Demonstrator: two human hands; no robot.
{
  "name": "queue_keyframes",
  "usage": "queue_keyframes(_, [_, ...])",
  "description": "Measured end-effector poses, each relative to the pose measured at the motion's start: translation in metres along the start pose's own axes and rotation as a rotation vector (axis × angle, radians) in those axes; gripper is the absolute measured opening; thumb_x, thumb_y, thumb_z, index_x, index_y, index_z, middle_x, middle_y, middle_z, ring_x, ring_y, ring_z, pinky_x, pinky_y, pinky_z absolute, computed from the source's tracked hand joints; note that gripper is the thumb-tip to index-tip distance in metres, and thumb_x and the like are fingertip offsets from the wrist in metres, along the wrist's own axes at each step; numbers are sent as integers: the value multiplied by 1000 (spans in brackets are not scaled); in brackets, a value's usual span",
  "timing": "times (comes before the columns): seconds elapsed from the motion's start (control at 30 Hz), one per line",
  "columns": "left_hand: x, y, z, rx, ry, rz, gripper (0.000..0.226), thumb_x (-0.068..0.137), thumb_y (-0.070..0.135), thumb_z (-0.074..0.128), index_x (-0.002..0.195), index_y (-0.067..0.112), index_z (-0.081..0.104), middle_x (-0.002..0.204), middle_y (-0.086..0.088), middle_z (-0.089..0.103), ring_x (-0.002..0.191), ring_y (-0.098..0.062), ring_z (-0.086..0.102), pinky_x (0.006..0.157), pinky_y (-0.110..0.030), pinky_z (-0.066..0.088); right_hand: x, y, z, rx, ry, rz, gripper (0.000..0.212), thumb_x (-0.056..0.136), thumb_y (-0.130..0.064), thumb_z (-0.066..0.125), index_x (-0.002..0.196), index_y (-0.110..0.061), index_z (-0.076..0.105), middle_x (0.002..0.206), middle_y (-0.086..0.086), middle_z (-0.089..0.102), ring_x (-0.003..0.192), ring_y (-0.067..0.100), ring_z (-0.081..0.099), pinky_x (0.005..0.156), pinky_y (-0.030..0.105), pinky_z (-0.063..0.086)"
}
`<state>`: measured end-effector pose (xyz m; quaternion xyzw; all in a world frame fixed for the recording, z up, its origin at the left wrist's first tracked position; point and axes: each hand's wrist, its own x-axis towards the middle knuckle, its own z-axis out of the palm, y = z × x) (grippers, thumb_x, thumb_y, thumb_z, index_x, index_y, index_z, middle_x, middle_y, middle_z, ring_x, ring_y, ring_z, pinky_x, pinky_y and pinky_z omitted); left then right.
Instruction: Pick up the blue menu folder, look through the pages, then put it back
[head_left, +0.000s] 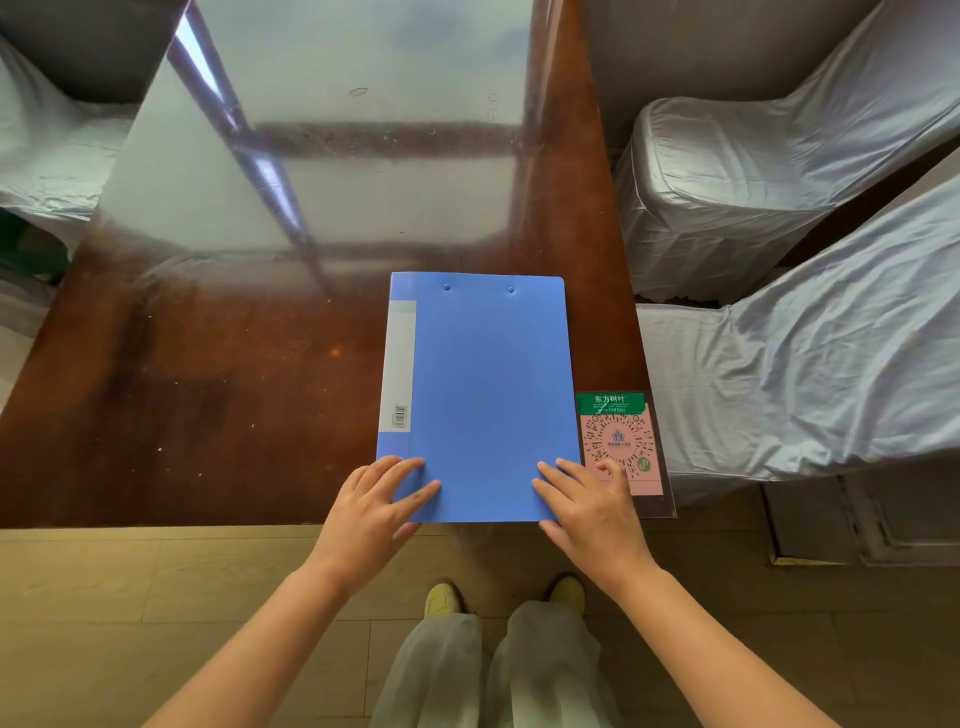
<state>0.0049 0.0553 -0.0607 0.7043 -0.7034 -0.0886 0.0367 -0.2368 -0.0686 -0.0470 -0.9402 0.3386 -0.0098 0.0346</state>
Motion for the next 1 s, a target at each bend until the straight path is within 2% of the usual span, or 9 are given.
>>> queue_keyframes(0.4, [2,2,-2,25,-7,-1,57,55,27,88,109,20,69,112,-13,69,97,-33,65,81,-47,53,11,15,-3,-12,-46,-111,53,51,-40,87,96,-18,70,104,0,74,93,21,69,82,49,49])
queue_keyframes(0.57, [3,-1,-4,59,-34,13,55,59,31,86,110,22,68,115,-12,68,101,-34,64,91,-53,47,12,19,-1,-15,-69,-138,51,54,-40,86,97,-18,69,105,1,73,95,24,67,83,50,48])
queue_keyframes(0.9, [2,5,-10,18,-40,-5,55,58,29,87,110,20,69,115,-14,67,103,-36,62,92,-56,45,14,15,-4,-45,-102,-149,48,53,-41,86,93,-19,69,102,-1,73,95,24,66,84,50,47])
queue_keyframes(1.0, [2,7,-12,-3,-12,-7,58,59,33,86,113,20,67,118,-13,66,108,-35,60,97,-59,38,16,15,-7,-21,-125,-146,49,55,-41,84,95,-18,69,103,3,72,97,27,65,88,55,44])
